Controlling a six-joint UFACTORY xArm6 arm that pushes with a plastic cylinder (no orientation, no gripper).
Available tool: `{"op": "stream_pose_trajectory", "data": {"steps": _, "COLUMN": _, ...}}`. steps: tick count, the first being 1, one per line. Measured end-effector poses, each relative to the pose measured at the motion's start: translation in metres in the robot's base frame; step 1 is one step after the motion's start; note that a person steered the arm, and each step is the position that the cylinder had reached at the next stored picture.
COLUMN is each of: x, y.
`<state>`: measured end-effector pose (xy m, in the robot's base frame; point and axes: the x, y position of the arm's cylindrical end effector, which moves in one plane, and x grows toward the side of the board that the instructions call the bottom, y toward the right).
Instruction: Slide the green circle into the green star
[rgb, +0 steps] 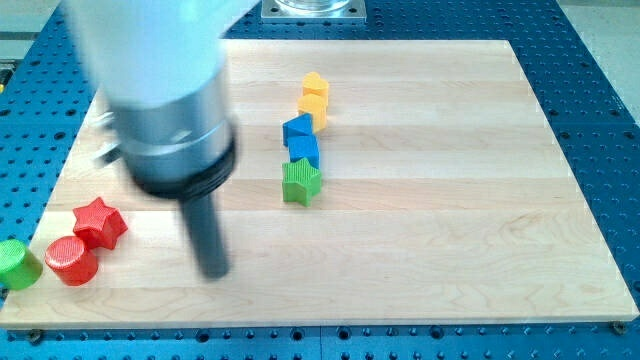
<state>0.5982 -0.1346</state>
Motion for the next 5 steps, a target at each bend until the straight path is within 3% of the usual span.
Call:
{"op": "stream_pose_trajectory", "data": {"steps": 1, "x": 0.019, "y": -0.057}}
{"op": "stream_pose_trajectory", "data": {"steps": 5, "x": 0.017, "y": -0.166}}
